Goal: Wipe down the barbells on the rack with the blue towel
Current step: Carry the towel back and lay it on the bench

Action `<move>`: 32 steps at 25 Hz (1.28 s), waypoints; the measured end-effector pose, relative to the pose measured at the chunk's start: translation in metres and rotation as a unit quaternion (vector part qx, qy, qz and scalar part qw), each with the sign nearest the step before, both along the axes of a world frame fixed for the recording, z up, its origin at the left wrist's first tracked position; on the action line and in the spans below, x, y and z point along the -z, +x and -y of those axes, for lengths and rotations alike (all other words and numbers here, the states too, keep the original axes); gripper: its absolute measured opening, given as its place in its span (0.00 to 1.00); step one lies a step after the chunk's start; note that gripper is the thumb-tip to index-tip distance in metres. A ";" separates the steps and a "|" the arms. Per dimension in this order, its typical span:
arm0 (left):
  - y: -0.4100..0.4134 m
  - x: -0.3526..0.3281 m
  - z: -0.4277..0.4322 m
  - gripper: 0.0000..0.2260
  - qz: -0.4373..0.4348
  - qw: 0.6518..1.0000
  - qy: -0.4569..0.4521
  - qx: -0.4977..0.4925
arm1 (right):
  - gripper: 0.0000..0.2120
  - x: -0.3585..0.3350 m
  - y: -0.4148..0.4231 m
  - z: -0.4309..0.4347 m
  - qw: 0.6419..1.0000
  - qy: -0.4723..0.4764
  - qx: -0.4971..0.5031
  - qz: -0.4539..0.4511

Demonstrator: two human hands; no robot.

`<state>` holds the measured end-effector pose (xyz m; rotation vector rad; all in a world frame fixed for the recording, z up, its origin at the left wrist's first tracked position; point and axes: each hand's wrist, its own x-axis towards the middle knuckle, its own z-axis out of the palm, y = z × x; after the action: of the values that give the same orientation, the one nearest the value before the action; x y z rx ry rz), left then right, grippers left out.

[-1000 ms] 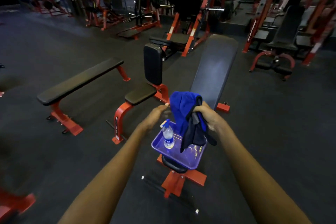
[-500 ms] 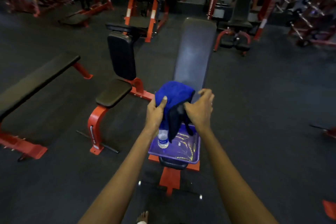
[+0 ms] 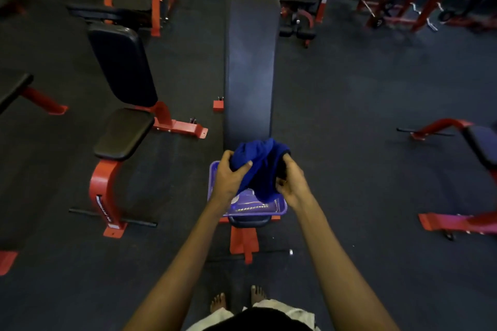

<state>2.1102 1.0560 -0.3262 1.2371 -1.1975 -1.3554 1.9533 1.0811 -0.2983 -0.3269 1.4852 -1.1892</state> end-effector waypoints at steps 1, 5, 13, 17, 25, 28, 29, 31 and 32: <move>0.002 0.002 0.002 0.13 -0.012 1.000 0.019 -0.011 | 0.19 0.002 -0.003 0.000 1.000 0.012 0.020 0.017; 0.003 0.000 -0.006 0.20 -0.058 0.996 0.060 -0.011 | 0.20 0.002 -0.030 -0.001 0.986 0.022 0.068 0.150; 0.021 0.004 -0.010 0.23 -0.199 0.875 0.436 0.068 | 0.28 0.013 -0.074 -0.014 0.979 -0.032 -0.022 0.200; 0.007 0.003 -0.008 0.22 -0.115 0.944 0.309 0.001 | 0.28 0.033 -0.069 0.003 0.988 0.057 -0.146 0.009; 0.017 0.013 -0.009 0.19 -0.111 0.970 0.215 0.018 | 0.24 0.073 -0.082 0.005 0.984 0.139 -0.112 -0.009; 0.012 0.018 -0.020 0.16 -0.072 0.974 0.214 -0.026 | 0.22 0.080 -0.079 -0.010 0.967 0.184 -0.175 -0.001; 0.015 0.015 -0.021 0.15 -0.063 0.976 0.202 -0.047 | 0.20 0.076 -0.080 -0.007 0.972 0.167 -0.165 -0.002; 0.026 0.011 -0.015 0.15 -0.058 0.978 0.189 -0.071 | 0.18 0.070 -0.088 0.002 0.988 0.109 -0.106 0.007; 0.033 0.012 -0.009 0.17 -0.061 0.976 0.196 -0.065 | 0.17 0.066 -0.093 0.007 0.994 0.080 -0.075 0.007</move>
<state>2.1430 1.0648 -0.3381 1.4532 -0.7693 -1.5922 1.8605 1.0738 -0.3640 -0.3151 1.5064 -0.9461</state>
